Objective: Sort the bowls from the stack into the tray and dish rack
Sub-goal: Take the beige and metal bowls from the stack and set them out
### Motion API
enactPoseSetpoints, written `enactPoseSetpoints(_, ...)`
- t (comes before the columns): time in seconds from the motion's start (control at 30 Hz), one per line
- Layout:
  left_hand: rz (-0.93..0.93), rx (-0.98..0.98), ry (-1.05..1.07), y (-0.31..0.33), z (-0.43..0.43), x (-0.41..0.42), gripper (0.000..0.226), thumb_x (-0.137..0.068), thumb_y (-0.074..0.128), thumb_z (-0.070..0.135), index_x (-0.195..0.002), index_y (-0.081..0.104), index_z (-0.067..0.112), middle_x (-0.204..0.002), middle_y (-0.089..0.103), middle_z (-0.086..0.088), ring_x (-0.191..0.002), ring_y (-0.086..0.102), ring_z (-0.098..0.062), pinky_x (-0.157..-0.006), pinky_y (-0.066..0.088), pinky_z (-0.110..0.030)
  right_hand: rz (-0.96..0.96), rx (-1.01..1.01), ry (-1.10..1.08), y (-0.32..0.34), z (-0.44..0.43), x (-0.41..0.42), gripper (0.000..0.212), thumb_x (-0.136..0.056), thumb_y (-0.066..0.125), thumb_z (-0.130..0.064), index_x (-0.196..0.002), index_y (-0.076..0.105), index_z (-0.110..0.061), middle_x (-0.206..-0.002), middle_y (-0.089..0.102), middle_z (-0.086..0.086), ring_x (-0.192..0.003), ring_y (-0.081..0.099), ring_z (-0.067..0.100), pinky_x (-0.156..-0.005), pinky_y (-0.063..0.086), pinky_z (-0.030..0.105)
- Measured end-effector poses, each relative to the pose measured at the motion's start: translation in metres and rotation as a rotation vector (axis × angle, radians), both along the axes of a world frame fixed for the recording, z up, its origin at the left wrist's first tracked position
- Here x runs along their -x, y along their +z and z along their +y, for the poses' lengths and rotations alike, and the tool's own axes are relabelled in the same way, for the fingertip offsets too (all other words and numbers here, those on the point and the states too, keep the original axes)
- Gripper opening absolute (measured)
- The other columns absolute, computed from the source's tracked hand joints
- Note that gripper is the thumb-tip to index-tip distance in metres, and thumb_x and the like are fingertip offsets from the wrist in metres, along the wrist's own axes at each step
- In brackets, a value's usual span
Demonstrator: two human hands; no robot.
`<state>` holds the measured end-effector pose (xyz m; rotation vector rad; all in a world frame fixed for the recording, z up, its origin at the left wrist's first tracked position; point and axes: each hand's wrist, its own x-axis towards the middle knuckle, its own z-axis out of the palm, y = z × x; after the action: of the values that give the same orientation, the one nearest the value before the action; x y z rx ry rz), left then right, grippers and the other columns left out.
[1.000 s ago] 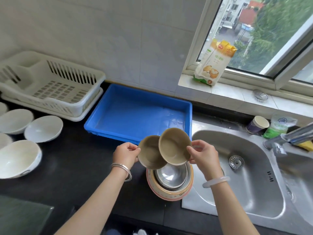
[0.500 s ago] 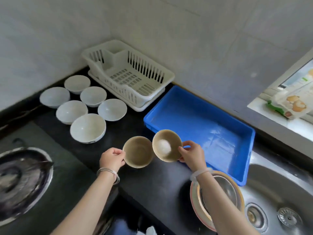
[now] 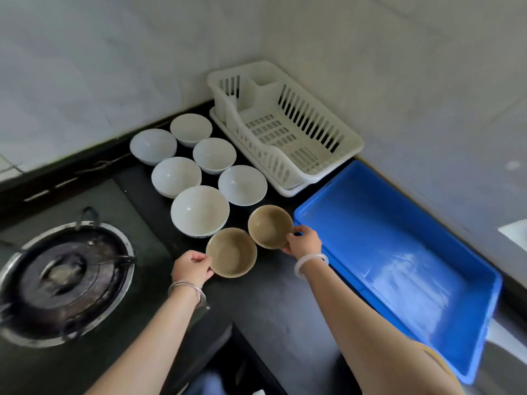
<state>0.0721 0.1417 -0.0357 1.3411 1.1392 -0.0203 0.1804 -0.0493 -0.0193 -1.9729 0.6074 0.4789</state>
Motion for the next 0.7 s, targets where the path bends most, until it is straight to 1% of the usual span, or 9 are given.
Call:
enactPoseSetpoints(0.1,-0.007,0.008,0.006,-0.004,0.004,-0.003,0.004,-0.083,0.06,-0.003,-0.082,0.058,0.0,-0.092,0.06,-0.019,-0.084,0.06,-0.03,-0.079,0.053,-0.038,0.011,-0.006,-0.009,-0.007,0.01,-0.005,0.029,-0.089,0.052,-0.006,-0.115,0.06,-0.011,-0.088,0.064,0.007,-0.049,0.062,0.01,-0.043,0.051,0.015)
enactPoseSetpoints(0.2,0.01,0.01,0.002,-0.006,0.003,-0.003,0.005,-0.083,0.059,-0.004,-0.081,0.057,0.001,-0.09,0.059,-0.018,-0.081,0.06,-0.029,-0.078,0.054,-0.038,0.049,-0.04,-0.049,-0.014,0.013,-0.007,0.031,-0.091,0.05,-0.006,-0.121,0.057,-0.011,-0.081,0.061,0.003,-0.054,0.063,0.01,-0.061,0.056,0.025)
enactPoseSetpoints(0.23,0.015,0.011,0.004,-0.007,0.003,-0.003,0.005,-0.083,0.059,-0.004,-0.082,0.057,0.001,-0.089,0.059,-0.018,-0.08,0.059,-0.028,-0.078,0.054,-0.038,0.063,-0.051,-0.059,-0.016,0.014,-0.008,0.032,-0.092,0.05,-0.006,-0.123,0.056,-0.011,-0.083,0.061,0.003,-0.057,0.063,0.011,-0.064,0.056,0.026)
enactPoseSetpoints(0.33,0.023,0.001,-0.001,-0.008,0.003,-0.002,0.006,-0.082,0.059,-0.004,-0.083,0.058,0.002,-0.087,0.06,-0.016,-0.079,0.06,-0.027,-0.078,0.055,-0.038,0.081,-0.075,-0.082,-0.017,0.015,-0.01,0.035,-0.093,0.051,-0.007,-0.127,0.053,-0.012,-0.091,0.06,0.005,-0.062,0.063,0.012,-0.068,0.056,0.027)
enactPoseSetpoints(0.43,0.02,-0.025,-0.003,-0.01,0.004,-0.003,0.008,-0.081,0.06,-0.004,-0.084,0.06,0.004,-0.089,0.062,-0.015,-0.08,0.061,-0.028,-0.075,0.054,-0.036,0.092,-0.104,-0.075,-0.016,0.017,-0.01,0.035,-0.094,0.051,-0.009,-0.129,0.052,-0.014,-0.096,0.061,0.006,-0.067,0.064,0.012,-0.067,0.056,0.026)
enactPoseSetpoints(0.5,0.016,-0.035,0.01,-0.01,0.004,-0.003,0.009,-0.081,0.06,-0.004,-0.085,0.061,0.004,-0.09,0.063,-0.015,-0.081,0.061,-0.029,-0.074,0.054,-0.036,0.1,-0.11,-0.071,-0.015,0.018,-0.01,0.035,-0.094,0.052,-0.01,-0.128,0.052,-0.014,-0.095,0.061,0.004,-0.068,0.064,0.012,-0.066,0.056,0.026)
enactPoseSetpoints(0.6,0.023,-0.046,0.011,-0.009,0.003,-0.003,0.008,-0.081,0.061,-0.003,-0.085,0.062,0.004,-0.091,0.063,-0.015,-0.083,0.062,-0.03,-0.074,0.054,-0.035,0.113,-0.113,-0.069,-0.016,0.018,-0.009,0.036,-0.094,0.053,-0.011,-0.13,0.051,-0.015,-0.1,0.06,0.005,-0.074,0.065,0.015,-0.072,0.057,0.028)
enactPoseSetpoints(0.63,0.019,-0.051,0.016,-0.011,0.003,-0.004,0.008,-0.081,0.061,-0.003,-0.085,0.062,0.004,-0.091,0.063,-0.015,-0.082,0.062,-0.029,-0.074,0.054,-0.035,0.116,-0.116,-0.069,-0.016,0.017,-0.009,0.036,-0.094,0.053,-0.012,-0.13,0.05,-0.015,-0.1,0.061,0.005,-0.075,0.065,0.015,-0.074,0.058,0.029)
enactPoseSetpoints(0.7,0.017,-0.052,0.02,-0.012,0.002,-0.003,0.009,-0.081,0.061,-0.002,-0.087,0.063,0.004,-0.092,0.064,-0.015,-0.082,0.062,-0.028,-0.073,0.054,-0.033,0.123,-0.118,-0.06,-0.016,0.016,-0.009,0.037,-0.095,0.052,-0.014,-0.131,0.049,-0.016,-0.094,0.061,0.003,-0.074,0.066,0.015,-0.075,0.058,0.03)
